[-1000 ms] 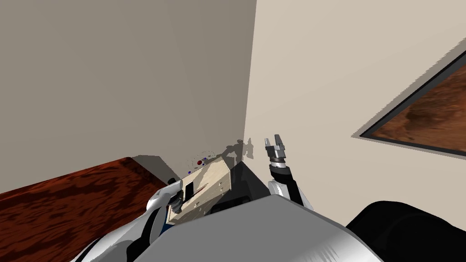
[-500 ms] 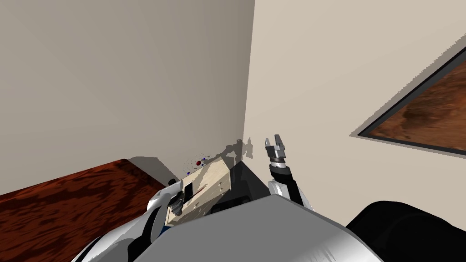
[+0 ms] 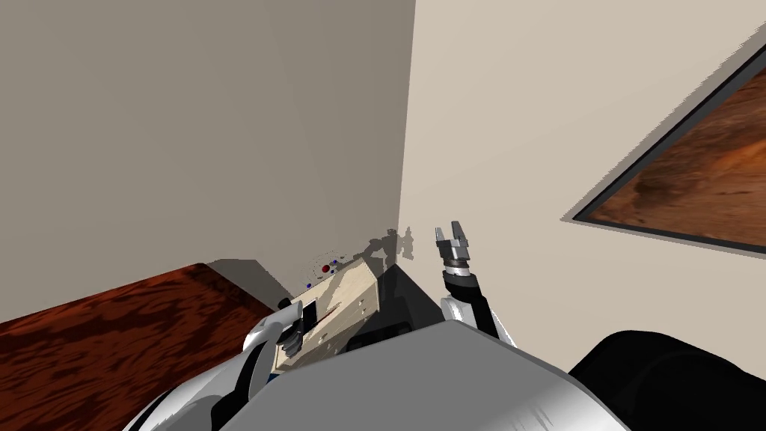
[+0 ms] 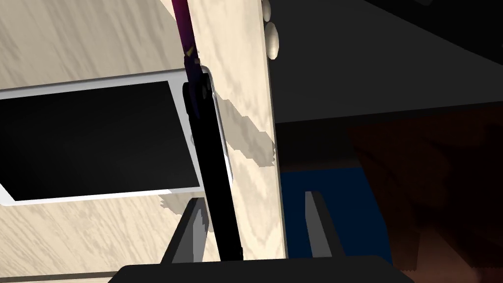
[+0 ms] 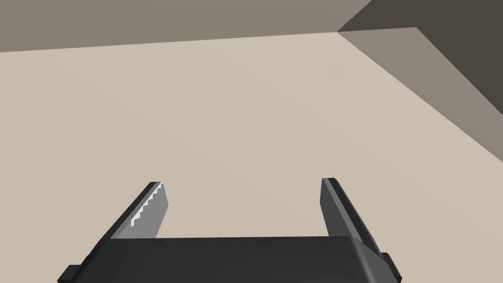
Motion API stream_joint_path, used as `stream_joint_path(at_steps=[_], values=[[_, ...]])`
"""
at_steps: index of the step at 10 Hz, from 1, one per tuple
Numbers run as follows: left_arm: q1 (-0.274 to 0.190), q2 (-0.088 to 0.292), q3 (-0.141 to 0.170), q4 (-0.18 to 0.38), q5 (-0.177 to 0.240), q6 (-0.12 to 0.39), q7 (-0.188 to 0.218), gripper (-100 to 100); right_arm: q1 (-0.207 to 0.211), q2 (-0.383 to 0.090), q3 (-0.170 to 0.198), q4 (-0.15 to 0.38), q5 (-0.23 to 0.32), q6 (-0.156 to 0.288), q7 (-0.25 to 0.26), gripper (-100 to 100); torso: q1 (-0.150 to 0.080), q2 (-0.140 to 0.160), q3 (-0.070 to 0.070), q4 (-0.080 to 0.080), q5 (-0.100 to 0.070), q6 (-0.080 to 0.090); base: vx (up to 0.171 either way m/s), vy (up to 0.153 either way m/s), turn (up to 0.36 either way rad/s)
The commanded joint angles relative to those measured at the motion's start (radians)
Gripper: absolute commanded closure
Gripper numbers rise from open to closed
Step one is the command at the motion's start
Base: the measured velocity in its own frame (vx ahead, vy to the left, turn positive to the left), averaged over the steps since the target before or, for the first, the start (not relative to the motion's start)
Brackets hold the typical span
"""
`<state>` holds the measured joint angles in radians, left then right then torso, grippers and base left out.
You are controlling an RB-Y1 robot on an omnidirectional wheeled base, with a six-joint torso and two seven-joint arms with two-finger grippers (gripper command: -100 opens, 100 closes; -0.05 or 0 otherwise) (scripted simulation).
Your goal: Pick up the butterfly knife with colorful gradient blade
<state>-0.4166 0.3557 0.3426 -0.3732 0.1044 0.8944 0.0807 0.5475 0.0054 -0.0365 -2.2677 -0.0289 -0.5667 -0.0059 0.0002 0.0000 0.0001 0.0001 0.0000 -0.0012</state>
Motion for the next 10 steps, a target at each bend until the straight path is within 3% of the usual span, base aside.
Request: stream_joint_path(at_steps=[1,4,5,6,9,10], values=[[0.000,0.000,0.000,0.000,0.000,0.000,0.000,100,0.000,0.000,0.000,0.000,0.000,0.000,0.000,0,0.000,0.000,0.000,0.000,0.000,0.000,0.000,0.000,0.000],[0.000,0.000,0.000,0.000,0.000,0.000,0.000,100,0.000,0.000,0.000,0.000,0.000,0.000,0.000,0,0.000,0.000,0.000,0.000,0.000,0.000,-0.002,-0.001,0.003],[0.000,0.000,0.000,0.000,0.000,0.000,0.000,0,0.000,0.000,0.000,0.000,0.000,0.000,0.000,0,0.000,0.000,0.000,0.000,0.000,0.000,0.000,0.000,0.000],[-0.021,0.016,0.005,-0.010,0.002,0.033,-0.025,100,0.000,0.000,0.000,0.000,0.000,0.000,0.000,0,0.000,0.000,0.000,0.000,0.000,0.000,0.040,-0.019,0.146],[-0.024,0.018,0.005,-0.016,0.002,0.041,-0.031,100,0.000,0.000,0.000,0.000,0.000,0.000,0.000,0,-0.002,-0.002,-0.001,0.000,-0.001,0.000,0.017,-0.023,0.062],[-0.024,0.018,0.005,-0.020,0.001,0.045,-0.031,0,0.000,0.000,0.000,0.000,0.000,0.000,0.000,0,-0.001,-0.001,0.000,0.000,0.000,0.000,0.000,0.000,0.000]])
